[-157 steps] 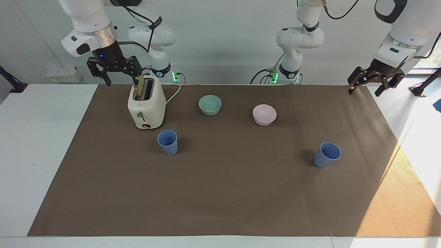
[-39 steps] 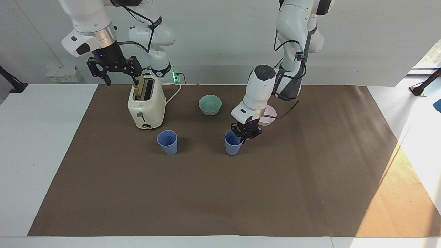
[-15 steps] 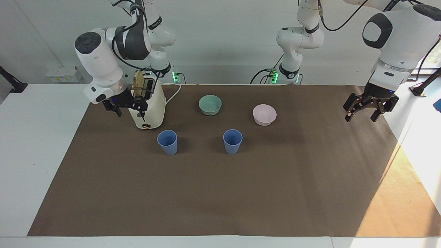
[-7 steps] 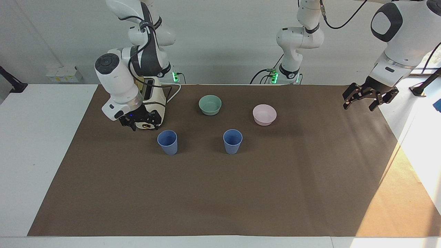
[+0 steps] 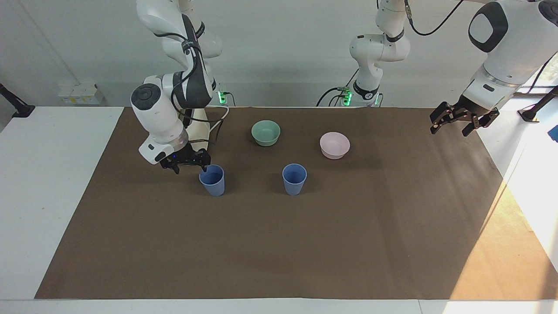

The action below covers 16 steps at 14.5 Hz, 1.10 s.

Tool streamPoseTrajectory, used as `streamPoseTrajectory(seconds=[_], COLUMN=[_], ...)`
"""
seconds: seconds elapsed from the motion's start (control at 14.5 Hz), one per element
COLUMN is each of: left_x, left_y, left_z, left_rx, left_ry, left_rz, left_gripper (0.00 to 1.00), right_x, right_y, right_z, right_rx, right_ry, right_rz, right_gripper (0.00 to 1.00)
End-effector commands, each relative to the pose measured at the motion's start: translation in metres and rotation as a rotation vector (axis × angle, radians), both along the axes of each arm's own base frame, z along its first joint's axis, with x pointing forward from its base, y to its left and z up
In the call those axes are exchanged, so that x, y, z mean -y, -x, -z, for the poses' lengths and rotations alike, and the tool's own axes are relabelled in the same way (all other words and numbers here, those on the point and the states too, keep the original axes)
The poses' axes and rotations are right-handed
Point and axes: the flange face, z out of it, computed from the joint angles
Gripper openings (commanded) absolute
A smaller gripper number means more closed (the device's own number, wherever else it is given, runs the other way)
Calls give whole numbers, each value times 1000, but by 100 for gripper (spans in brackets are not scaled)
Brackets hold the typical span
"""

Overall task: Stack blue cups with both arms
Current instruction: 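Grasp the second blue cup with the right gripper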

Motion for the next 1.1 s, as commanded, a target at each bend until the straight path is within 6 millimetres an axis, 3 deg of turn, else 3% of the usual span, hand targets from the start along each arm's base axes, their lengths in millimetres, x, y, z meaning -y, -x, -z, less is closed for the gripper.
streamPoseTrajectory(seconds=[0.0, 0.07, 0.14, 0.28, 0.55, 1.03], left_x=[-5, -4, -5, -6, -16, -17], left_y=[15, 16, 19, 23, 20, 24], left_z=[0, -4, -4, -3, -4, -10], left_rx=[-10, -4, -6, -6, 9, 14], left_ry=[-6, -5, -4, -3, -11, -33], left_rz=[-5, -5, -5, -8, -23, -48], left_gripper=[100, 100, 100, 100, 100, 100], right_x=[-3, -4, -3, -5, -21, -23], right_y=[-2, -3, -4, -4, -2, -3], right_z=[6, 5, 5, 5, 5, 4], right_rx=[16, 22, 27, 29, 30, 32], right_ry=[-14, -15, -15, -16, -16, -14], right_rz=[-8, -9, -15, -20, -45, -58], right_gripper=[100, 100, 87, 50, 0, 0])
